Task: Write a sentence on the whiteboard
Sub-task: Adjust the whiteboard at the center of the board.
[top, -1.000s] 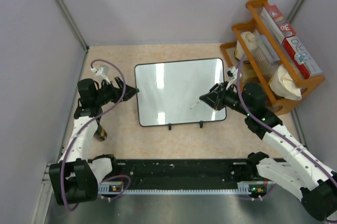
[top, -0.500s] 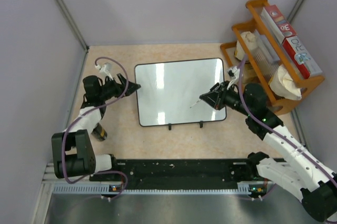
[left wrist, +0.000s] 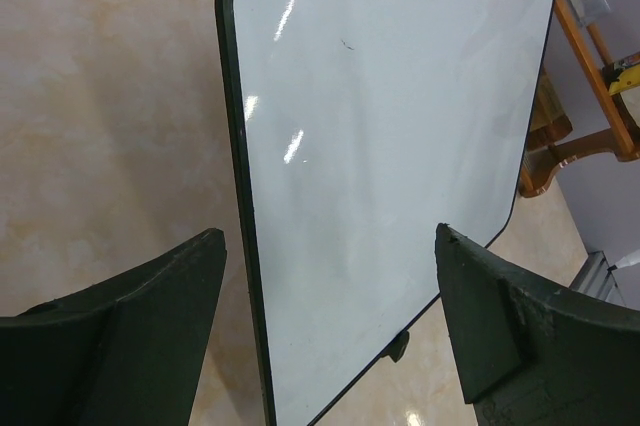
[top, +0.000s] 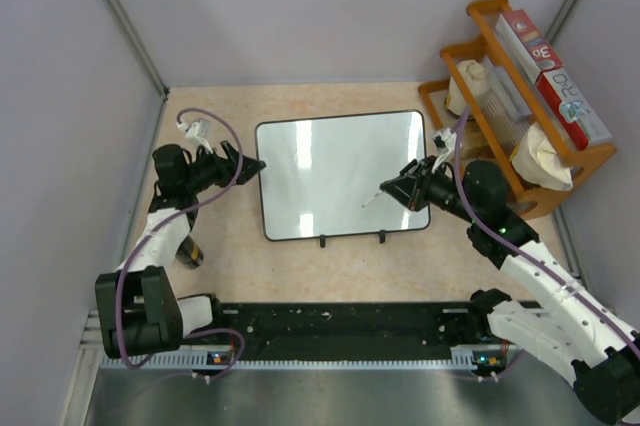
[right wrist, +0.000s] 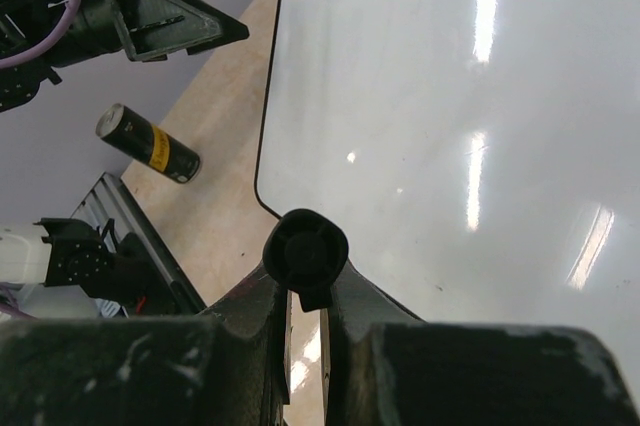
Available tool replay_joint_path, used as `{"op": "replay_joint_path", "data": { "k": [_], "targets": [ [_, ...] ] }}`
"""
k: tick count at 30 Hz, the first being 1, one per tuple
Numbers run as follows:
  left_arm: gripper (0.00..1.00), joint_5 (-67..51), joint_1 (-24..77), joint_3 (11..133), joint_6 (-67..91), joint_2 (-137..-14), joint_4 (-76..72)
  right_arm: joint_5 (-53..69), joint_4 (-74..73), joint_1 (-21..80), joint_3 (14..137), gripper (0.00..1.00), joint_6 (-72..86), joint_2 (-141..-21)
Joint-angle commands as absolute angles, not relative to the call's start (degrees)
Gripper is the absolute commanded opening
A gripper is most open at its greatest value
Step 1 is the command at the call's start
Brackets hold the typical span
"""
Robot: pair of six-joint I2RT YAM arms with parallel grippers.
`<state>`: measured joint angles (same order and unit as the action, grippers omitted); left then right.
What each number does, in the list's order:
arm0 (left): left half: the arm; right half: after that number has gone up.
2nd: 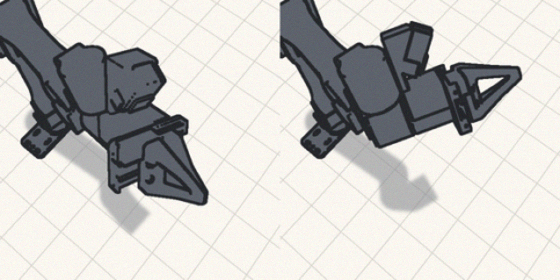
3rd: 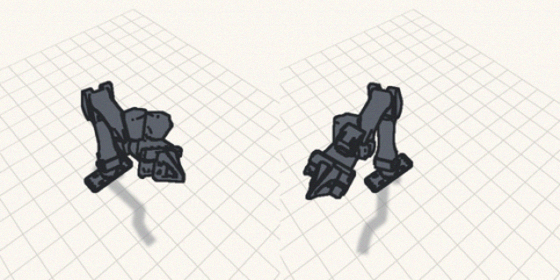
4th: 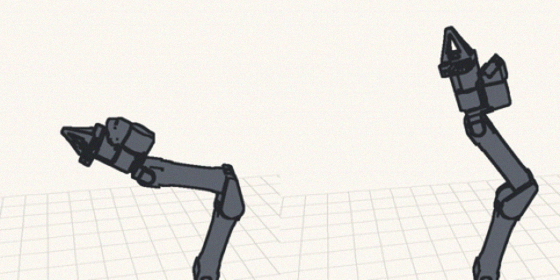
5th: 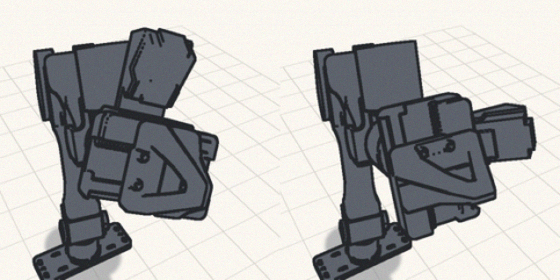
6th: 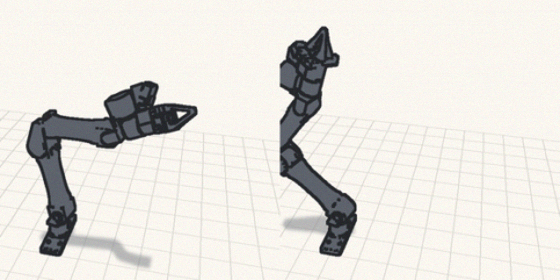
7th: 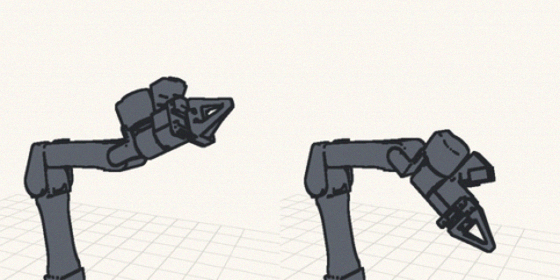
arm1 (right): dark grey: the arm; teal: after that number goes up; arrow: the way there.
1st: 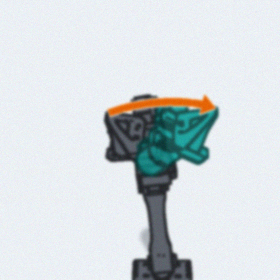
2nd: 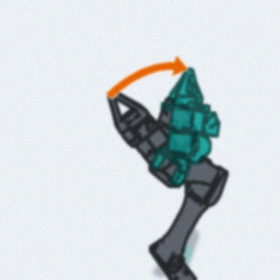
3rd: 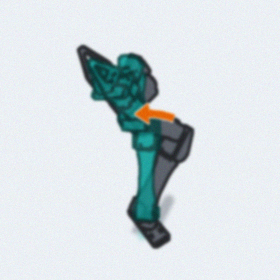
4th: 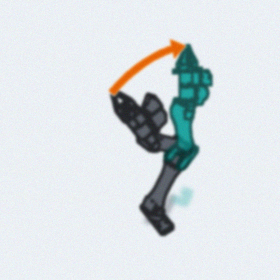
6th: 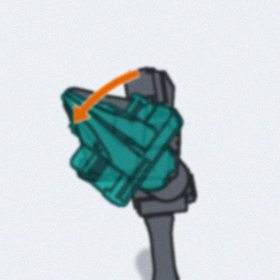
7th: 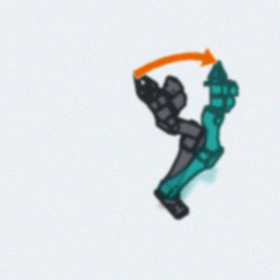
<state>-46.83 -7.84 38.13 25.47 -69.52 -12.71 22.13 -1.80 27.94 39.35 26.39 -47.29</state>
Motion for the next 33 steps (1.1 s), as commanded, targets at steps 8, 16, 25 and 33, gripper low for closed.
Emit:
{"op": "replay_joint_path", "data": {
  "k": [8, 16, 25, 33],
  "targets": [
    [0.88, -47.3, -8.1, 38.1, 24.3, -67.4, -13.9, 21.0, 0.1, 27.4, 39.1, 0.00, 25.6, -46.1],
    [0.88, -46.8, -8.2, 37.5, 24.3, -67.1, -14.1, 20.8, 0.1, 27.5, 38.7, 0.00, 25.2, -45.9],
    [0.88, -47.3, -8.1, 37.4, 24.9, -67.4, -14.2, 21.1, 1.1, 27.5, 37.4, 0.00, 25.1, -45.1],
    [0.88, -46.8, -8.1, 37.2, 25.0, -67.1, -14.2, 20.9, 1.4, 27.5, 37.0, 0.00, 25.2, -44.9]
  ]
}}
